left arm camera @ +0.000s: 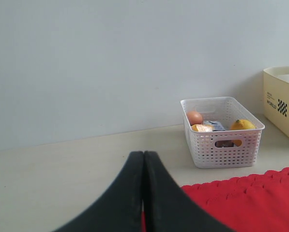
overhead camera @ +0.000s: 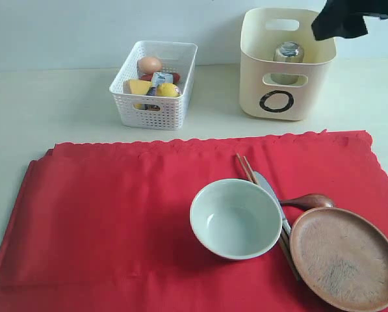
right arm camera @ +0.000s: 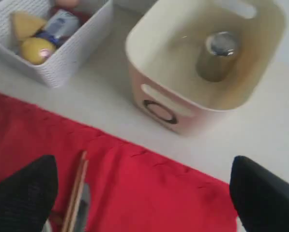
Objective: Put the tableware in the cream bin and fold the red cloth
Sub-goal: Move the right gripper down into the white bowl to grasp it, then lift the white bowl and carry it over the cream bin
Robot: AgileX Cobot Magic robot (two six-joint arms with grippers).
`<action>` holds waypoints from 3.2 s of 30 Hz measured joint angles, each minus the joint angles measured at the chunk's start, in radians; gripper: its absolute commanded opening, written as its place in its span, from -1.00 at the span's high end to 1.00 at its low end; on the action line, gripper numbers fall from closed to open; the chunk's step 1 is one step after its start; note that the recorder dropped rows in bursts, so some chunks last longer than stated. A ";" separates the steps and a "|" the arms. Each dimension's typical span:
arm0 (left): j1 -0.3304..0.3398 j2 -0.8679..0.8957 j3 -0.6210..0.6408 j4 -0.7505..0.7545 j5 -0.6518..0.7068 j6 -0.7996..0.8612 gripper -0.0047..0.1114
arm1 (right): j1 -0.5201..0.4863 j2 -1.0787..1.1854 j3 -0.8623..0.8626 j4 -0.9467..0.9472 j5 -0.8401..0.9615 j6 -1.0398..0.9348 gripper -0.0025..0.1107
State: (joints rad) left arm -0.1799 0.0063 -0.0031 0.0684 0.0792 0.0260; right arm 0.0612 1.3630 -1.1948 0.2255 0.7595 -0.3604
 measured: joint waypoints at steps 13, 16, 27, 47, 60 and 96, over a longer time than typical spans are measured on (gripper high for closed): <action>0.000 0.000 0.000 0.000 0.000 0.000 0.91 | 0.009 0.192 0.000 0.333 0.230 -0.407 -0.64; 0.000 0.000 0.000 0.000 0.000 0.000 0.91 | 0.050 0.242 0.000 0.329 0.235 -0.414 -0.64; 0.000 0.000 0.000 0.000 0.000 0.000 0.91 | 0.237 0.417 0.000 0.131 0.235 -0.355 -0.64; 0.000 0.000 0.000 0.000 0.000 0.000 0.91 | 0.274 0.584 0.000 0.066 0.211 -0.328 -0.16; 0.000 0.000 0.000 0.000 0.000 0.000 0.91 | 0.274 0.592 0.000 0.066 0.208 -0.321 0.90; 0.000 0.000 0.000 0.000 0.000 0.000 0.91 | 0.264 0.475 -0.068 0.091 0.251 -0.299 0.96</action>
State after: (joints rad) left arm -0.1799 0.0063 -0.0031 0.0684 0.0792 0.0260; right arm 0.3255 1.8378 -1.2626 0.3165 1.0109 -0.6590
